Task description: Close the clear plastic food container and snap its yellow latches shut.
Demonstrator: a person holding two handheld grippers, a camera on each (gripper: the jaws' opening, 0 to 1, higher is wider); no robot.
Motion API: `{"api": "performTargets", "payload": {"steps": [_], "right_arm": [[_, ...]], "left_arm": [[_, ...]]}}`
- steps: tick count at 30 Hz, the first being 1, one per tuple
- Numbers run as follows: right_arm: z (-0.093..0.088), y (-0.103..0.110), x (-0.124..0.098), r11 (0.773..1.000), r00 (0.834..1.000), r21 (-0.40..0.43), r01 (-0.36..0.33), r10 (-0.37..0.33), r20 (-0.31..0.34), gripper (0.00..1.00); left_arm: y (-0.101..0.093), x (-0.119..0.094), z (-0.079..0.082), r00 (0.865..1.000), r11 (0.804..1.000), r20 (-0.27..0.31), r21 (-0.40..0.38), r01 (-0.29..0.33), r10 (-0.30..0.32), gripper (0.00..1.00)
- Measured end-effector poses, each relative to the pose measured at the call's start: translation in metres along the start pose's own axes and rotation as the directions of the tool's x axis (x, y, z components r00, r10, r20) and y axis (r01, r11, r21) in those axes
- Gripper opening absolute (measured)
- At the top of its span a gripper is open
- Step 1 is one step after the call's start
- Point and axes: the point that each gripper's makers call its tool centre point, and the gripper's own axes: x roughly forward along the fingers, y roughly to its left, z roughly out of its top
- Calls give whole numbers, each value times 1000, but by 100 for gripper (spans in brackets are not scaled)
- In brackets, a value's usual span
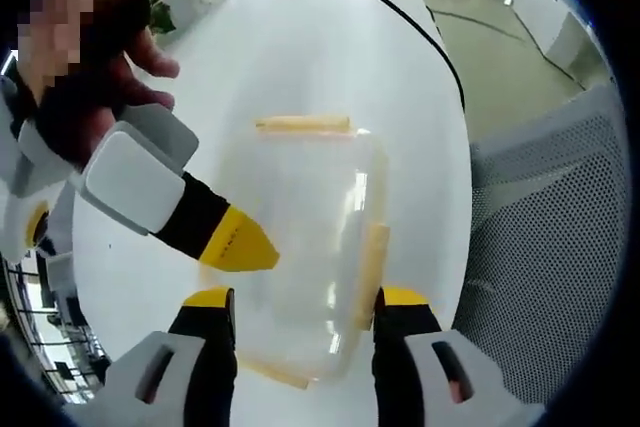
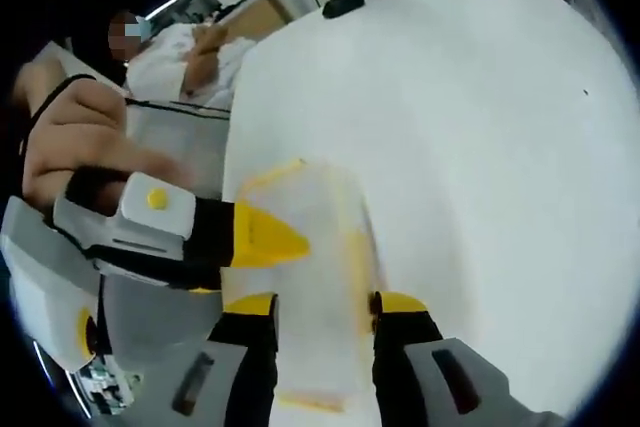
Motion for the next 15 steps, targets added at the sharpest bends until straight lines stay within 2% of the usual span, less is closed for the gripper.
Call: {"api": "performTargets", "payload": {"steps": [4, 15], "right_arm": [[1, 1, 1, 1000, 1000, 0, 5, -5, 4, 36], [4, 6, 0, 1000, 1000, 4, 9, -9, 21, 36]], "left_arm": [[0, 1, 1, 1000, 1000, -18, 2, 0, 1, 53], [-2, 1, 1, 1000, 1000, -23, -5, -8, 8, 53]]}}
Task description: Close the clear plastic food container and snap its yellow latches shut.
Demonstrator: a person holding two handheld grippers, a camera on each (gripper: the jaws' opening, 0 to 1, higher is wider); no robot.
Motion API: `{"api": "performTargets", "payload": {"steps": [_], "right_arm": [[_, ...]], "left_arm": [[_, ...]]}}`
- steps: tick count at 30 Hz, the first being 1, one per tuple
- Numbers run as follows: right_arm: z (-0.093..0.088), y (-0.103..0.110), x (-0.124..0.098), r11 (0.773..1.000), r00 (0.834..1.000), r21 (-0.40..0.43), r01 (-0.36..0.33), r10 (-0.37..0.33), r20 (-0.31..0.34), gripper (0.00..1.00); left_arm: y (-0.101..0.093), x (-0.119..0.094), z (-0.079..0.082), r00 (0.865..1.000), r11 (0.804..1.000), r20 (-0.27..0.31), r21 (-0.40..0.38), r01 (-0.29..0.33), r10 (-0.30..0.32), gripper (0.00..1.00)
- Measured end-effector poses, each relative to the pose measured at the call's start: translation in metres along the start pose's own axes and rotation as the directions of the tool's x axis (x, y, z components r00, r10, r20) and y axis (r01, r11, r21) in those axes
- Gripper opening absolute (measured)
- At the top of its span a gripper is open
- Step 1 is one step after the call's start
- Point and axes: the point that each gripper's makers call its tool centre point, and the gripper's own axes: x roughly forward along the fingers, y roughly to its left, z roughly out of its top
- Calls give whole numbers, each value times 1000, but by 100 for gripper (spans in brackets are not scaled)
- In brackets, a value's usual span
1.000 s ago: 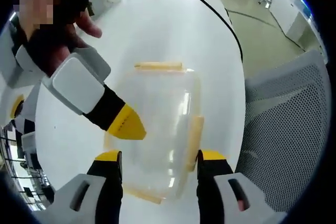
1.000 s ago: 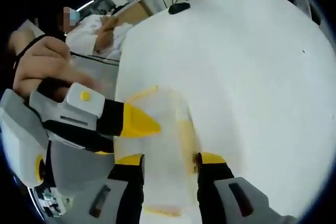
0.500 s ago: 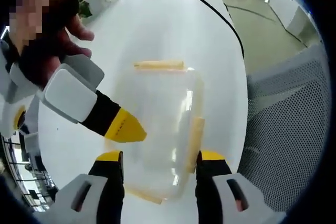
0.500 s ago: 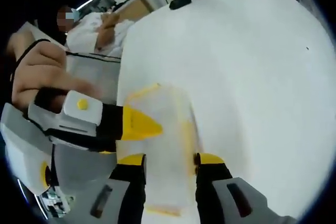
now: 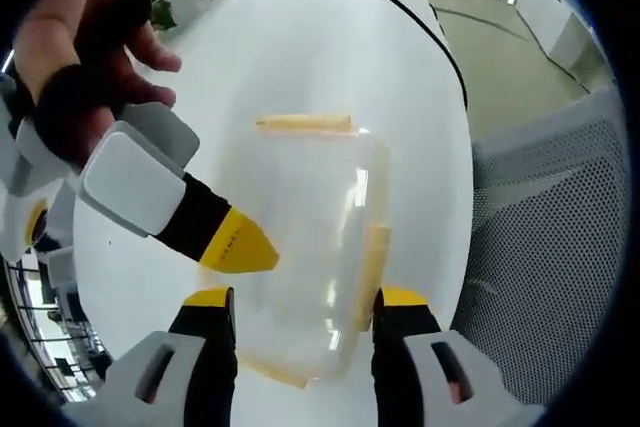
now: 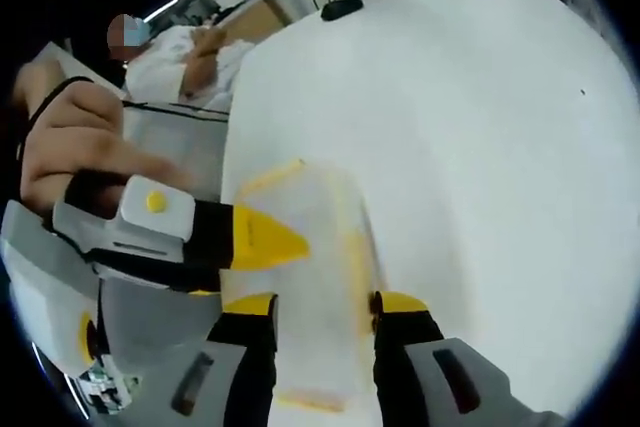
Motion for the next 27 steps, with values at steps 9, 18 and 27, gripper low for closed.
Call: {"api": "performTargets", "payload": {"steps": [9, 18, 27], "right_arm": [[1, 1, -1, 1000, 1000, -10, 9, -9, 6, 37], [2, 2, -3, 1000, 1000, -28, 15, -14, 22, 37], [-5, 11, 8, 984, 999, -173, 32, -38, -30, 72]], "left_arm": [[-2, 0, 0, 1000, 1000, -5, 8, -3, 3, 52], [-4, -1, 1, 1000, 999, -14, 30, -10, 10, 51], [-18, 3, 1, 994, 992, 2, 68, 107, -108, 85]]}}
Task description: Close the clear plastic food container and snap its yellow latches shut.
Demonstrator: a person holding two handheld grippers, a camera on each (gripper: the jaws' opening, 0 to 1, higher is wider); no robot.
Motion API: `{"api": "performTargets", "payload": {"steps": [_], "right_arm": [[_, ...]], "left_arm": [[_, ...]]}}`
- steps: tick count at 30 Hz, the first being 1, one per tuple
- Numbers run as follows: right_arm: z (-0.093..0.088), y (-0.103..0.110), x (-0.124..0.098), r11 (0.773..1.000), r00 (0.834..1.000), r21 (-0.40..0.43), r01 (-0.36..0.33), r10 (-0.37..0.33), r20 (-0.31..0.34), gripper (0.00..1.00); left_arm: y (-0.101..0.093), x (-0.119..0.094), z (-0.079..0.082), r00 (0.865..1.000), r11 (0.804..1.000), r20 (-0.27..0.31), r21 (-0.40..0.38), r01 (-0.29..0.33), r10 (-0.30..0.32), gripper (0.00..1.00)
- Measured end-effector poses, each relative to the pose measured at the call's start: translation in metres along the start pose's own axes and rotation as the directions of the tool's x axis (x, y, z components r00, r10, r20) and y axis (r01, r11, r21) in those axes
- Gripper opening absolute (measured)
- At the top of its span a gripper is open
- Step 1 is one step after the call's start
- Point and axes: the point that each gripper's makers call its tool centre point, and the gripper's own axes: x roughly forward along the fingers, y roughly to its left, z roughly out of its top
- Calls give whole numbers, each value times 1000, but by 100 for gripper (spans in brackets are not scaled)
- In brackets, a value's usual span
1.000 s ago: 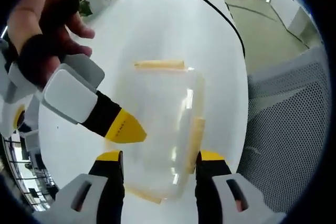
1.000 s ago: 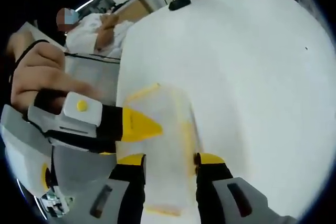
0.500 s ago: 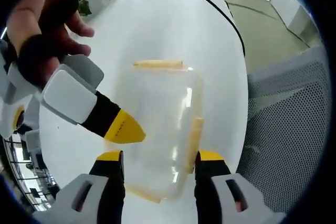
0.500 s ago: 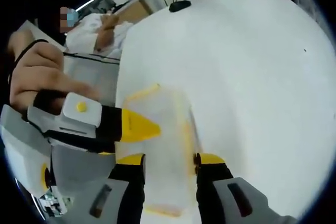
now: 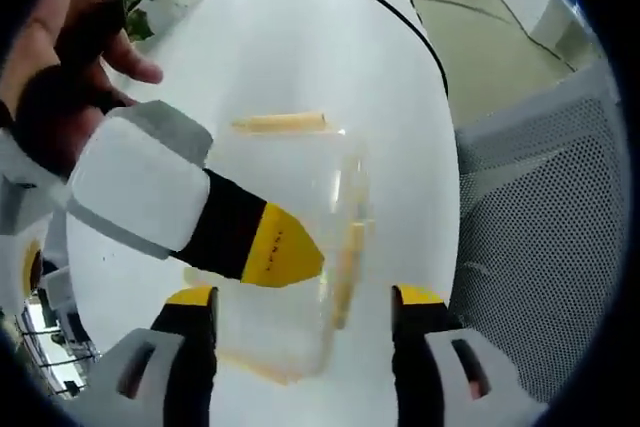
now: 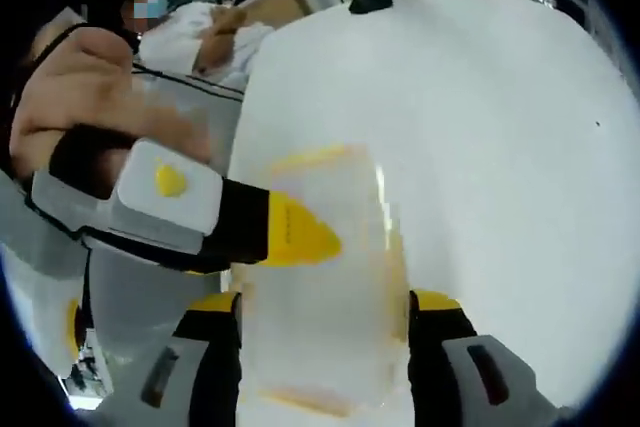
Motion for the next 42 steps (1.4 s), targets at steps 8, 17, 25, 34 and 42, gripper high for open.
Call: {"api": "performTargets", "payload": {"steps": [8, 17, 25, 34, 42], "right_arm": [[-1, -3, -9, 1000, 1000, -17, 25, -25, 16, 73], [3, -2, -9, 999, 999, -31, 37, -36, 33, 68], [7, -4, -21, 996, 995, -36, 77, -75, 60, 66], [9, 3, -32, 994, 989, -11, 109, -107, 99, 67], [0, 4, -36, 988, 982, 14, 155, -155, 110, 68]], "left_arm": [[-2, 4, -14, 998, 998, -54, 57, -34, 37, 99], [-2, -2, -4, 999, 999, -33, -35, -31, 29, 87], [7, -16, -12, 999, 1000, -32, 0, -8, 8, 89], [17, -24, -17, 998, 998, 18, 34, 51, -52, 91], [20, -26, -17, 996, 996, 43, 51, 73, -75, 93]]}}
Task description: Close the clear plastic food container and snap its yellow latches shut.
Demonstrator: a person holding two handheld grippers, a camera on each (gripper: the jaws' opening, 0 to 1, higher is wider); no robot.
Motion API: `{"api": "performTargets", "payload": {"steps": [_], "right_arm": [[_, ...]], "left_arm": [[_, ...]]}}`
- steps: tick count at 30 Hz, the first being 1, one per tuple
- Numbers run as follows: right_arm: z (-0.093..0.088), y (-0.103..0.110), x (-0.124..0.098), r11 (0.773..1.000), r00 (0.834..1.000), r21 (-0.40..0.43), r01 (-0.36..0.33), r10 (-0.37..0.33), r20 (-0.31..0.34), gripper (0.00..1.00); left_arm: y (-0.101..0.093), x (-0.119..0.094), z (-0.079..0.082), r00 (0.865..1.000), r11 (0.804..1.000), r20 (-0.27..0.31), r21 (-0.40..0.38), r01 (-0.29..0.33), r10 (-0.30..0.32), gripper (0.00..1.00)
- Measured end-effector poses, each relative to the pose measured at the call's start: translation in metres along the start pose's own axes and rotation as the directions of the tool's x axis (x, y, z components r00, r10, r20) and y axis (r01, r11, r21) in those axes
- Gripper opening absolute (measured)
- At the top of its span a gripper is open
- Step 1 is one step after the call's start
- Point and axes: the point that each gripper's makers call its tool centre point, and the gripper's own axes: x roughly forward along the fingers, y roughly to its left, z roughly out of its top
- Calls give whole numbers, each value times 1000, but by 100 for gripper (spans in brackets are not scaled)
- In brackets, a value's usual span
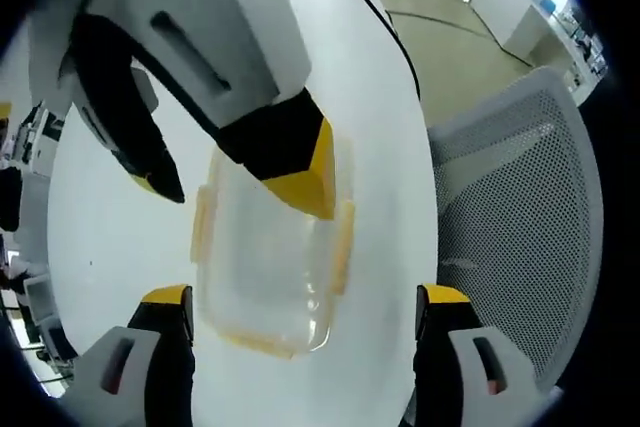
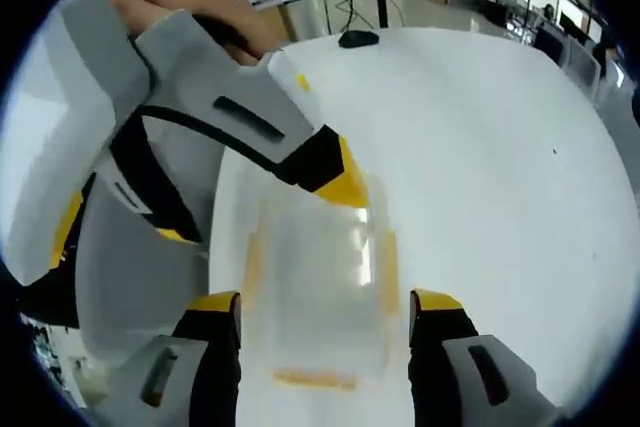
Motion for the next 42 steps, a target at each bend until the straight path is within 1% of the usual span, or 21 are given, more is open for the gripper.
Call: {"api": "performTargets", "payload": {"steps": [2, 4, 5, 6, 8, 12, 14, 16, 18, 20, 22, 27, 32, 35, 42], "right_arm": [[-2, 1, -1, 1000, 1000, 2, 8, -8, -2, 68], [-6, 1, -2, 1000, 1000, 3, 22, -22, -9, 68], [-6, 1, -3, 1000, 1000, 3, 30, -30, -4, 69], [-6, 1, -3, 999, 999, 4, 40, -40, 1, 69], [-5, 0, -5, 998, 998, -23, 56, -56, 19, 70], [-9, -1, -6, 998, 998, -2, 67, -67, 16, 71], [-8, -1, -7, 998, 997, 0, 70, -70, 20, 71], [-7, 0, -9, 997, 997, 7, 74, -74, 33, 72], [-7, 1, -10, 996, 996, -2, 86, -86, 30, 72], [-7, 2, -10, 996, 996, -7, 90, -90, 26, 73], [-8, 3, -9, 996, 996, -13, 93, -92, 20, 73], [-6, 5, -7, 995, 994, -9, 100, -100, 35, 76], [-11, 5, -4, 994, 994, -17, 108, -107, 24, 77], [-15, 5, -3, 993, 993, -18, 115, -114, 16, 77], [-22, 7, 3, 993, 993, -25, 115, -115, -7, 78]], "left_arm": [[0, -1, 3, 1000, 1000, 20, 11, 12, -12, 93], [5, -4, 2, 999, 999, 31, -20, 26, -25, 93], [8, -4, 1, 999, 999, 38, -19, 29, -28, 93], [10, -5, 0, 999, 999, 39, -19, 29, -28, 93], [15, -6, -2, 999, 1000, 38, -13, 21, -21, 93], [22, -9, -10, 999, 1000, 26, -3, 23, -23, 93], [27, -9, -11, 999, 1000, 34, -3, 23, -22, 93], [28, -9, -11, 998, 999, 43, -21, 36, -35, 93], [28, -9, -9, 997, 999, 58, -24, 47, -45, 92], [28, -9, -8, 997, 998, 61, -22, 51, -50, 92], [27, -9, -10, 996, 997, 53, -23, 71, -70, 89], [28, -7, -11, 995, 997, 58, 11, 82, -83, 89], [31, -4, -11, 993, 995, 69, 15, 95, -96, 88], [31, -1, -15, 993, 994, 51, 42, 106, -108, 88], [29, 6, -22, 991, 990, 23, 46, 133, -135, 87]]}}
